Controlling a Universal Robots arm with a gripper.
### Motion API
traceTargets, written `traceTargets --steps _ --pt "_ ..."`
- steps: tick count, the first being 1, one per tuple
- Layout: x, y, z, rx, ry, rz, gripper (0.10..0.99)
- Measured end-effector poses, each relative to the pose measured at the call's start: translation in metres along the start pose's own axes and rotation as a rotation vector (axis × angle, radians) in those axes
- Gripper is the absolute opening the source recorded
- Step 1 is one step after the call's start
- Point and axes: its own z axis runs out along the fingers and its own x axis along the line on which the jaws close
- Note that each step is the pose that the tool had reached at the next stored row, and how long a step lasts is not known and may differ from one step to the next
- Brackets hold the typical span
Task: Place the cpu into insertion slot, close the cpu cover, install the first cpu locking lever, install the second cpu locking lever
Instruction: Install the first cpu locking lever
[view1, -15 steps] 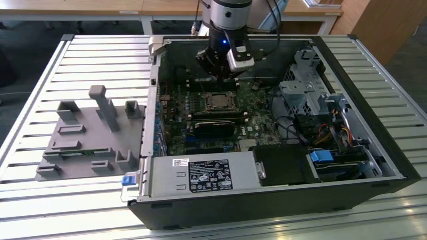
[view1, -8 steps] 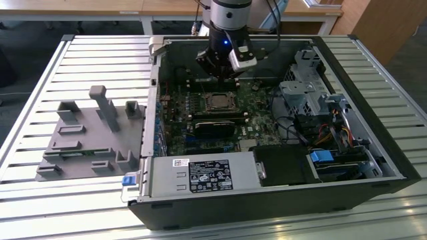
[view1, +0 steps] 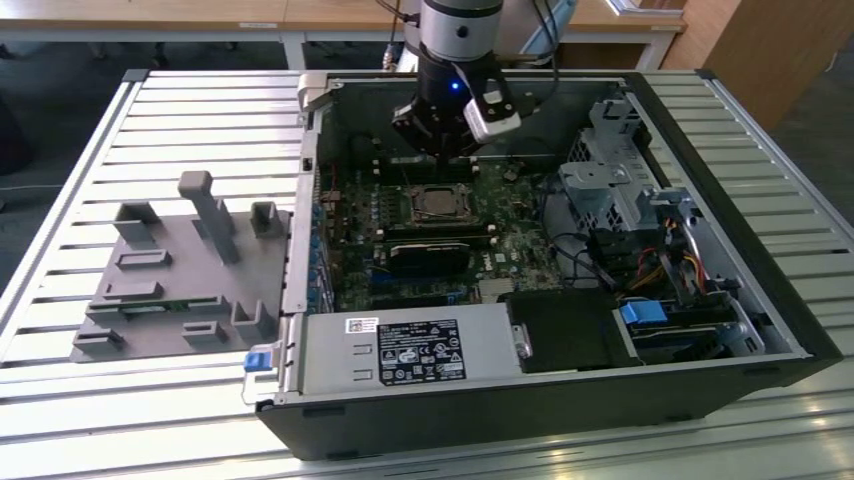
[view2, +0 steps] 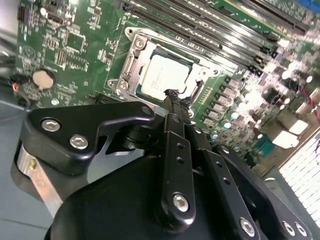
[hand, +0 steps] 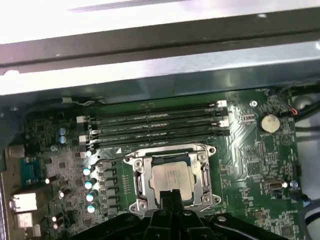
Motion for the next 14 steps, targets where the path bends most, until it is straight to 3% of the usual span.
traceTargets --steps 5,14 --pt "0.0000 0.0000 0.0007 0.000 0.0009 -0.081 0.106" --pt "0.0095 -0.0010 0.0010 -0.002 -0.0060 -0.104 0.106"
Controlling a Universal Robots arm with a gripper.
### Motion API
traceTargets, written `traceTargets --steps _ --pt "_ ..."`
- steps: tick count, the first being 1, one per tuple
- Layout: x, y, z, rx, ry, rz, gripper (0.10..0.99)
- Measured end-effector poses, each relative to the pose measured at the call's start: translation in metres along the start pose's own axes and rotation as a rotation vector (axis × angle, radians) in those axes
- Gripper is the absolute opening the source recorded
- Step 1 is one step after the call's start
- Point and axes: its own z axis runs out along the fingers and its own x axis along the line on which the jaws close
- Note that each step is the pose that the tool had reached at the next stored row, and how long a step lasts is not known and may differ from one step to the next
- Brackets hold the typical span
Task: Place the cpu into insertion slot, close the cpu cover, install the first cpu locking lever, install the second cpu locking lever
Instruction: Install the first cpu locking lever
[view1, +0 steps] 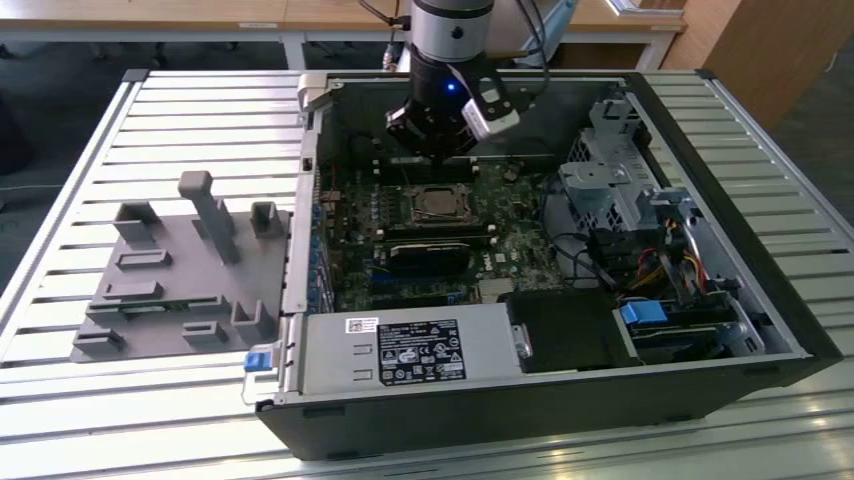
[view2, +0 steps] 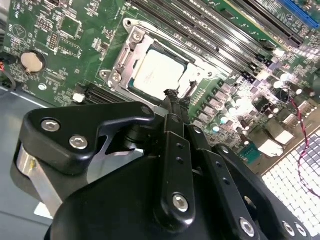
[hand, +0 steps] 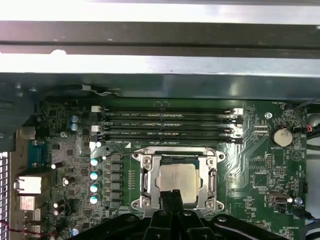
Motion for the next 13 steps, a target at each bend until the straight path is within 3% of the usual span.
traceTargets --steps 6,13 --pt "0.0073 -0.0001 0.0000 0.000 -0.0037 -0.002 0.106" --pt "0.0254 0.0000 0.0002 0.000 -0.0059 -0.002 0.106"
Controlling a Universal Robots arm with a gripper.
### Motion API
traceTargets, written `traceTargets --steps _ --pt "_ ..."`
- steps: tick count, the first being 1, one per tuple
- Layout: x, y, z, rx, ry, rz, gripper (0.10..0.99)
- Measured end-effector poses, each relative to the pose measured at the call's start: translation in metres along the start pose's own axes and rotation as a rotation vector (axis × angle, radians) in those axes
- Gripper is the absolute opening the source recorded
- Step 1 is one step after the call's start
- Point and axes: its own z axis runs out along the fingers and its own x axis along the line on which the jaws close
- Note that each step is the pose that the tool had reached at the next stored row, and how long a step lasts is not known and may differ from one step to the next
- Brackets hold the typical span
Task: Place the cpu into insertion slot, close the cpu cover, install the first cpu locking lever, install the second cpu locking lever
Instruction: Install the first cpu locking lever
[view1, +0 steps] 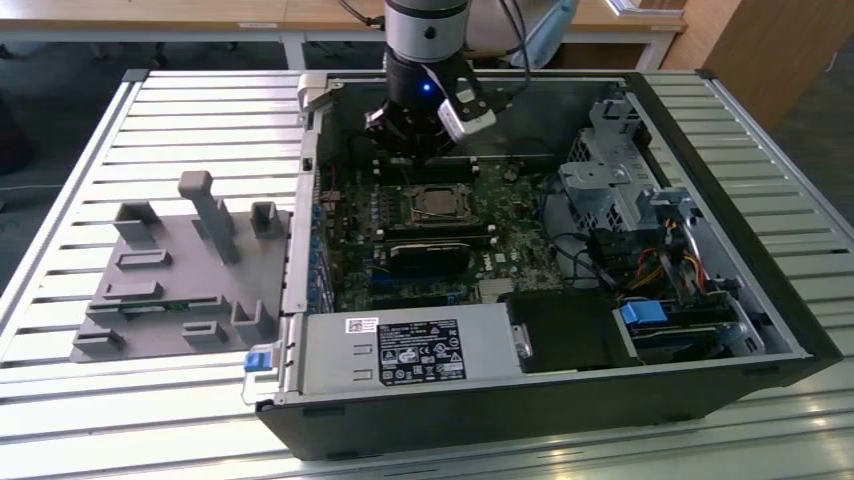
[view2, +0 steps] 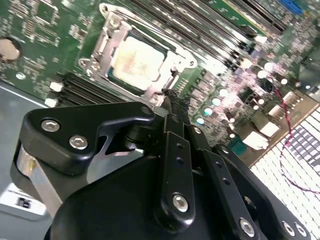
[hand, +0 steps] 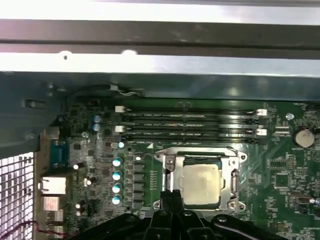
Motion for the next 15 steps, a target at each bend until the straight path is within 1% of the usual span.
traceTargets --steps 4,11,15 --pt "0.0079 0.0021 0.0003 0.000 0.0001 0.000 0.106" --pt "0.0192 0.0094 0.0009 0.000 -0.0001 0.000 0.106" --pt "0.0256 0.0124 0.0012 0.000 -0.0002 0.000 0.106"
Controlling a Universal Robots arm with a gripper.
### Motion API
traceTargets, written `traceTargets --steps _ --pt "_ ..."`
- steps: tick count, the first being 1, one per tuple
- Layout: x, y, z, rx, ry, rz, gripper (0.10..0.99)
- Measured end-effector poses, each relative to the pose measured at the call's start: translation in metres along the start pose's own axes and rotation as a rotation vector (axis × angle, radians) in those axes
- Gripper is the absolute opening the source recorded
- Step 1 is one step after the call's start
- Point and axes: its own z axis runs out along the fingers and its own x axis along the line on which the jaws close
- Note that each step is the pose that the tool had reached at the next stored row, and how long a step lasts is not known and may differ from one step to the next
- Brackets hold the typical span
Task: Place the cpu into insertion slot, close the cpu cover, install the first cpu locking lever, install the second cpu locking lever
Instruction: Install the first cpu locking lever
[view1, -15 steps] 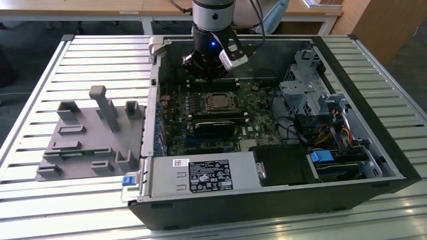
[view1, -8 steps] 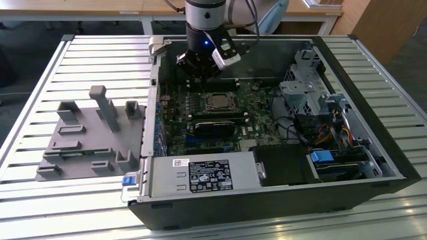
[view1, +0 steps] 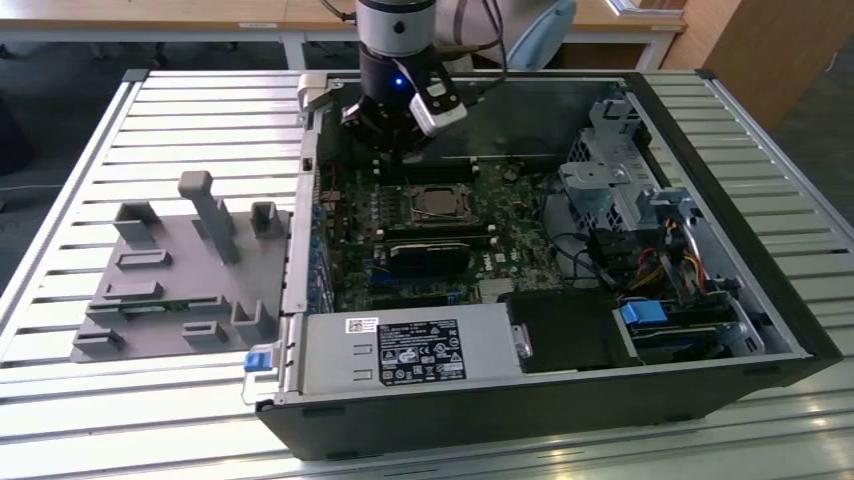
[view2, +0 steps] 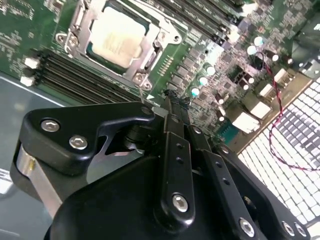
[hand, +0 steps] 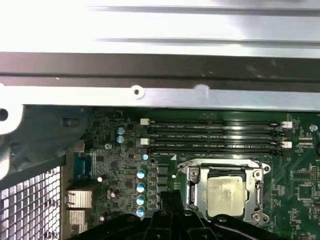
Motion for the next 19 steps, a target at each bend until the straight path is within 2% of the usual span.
traceTargets --steps 7,12,19 --pt "0.0082 0.0055 0.0008 0.000 0.0000 0.000 0.106" --pt "0.0095 0.0129 0.0019 0.000 0.0001 0.000 0.106" --pt "0.0083 0.0185 0.0036 0.000 0.0000 0.000 0.106"
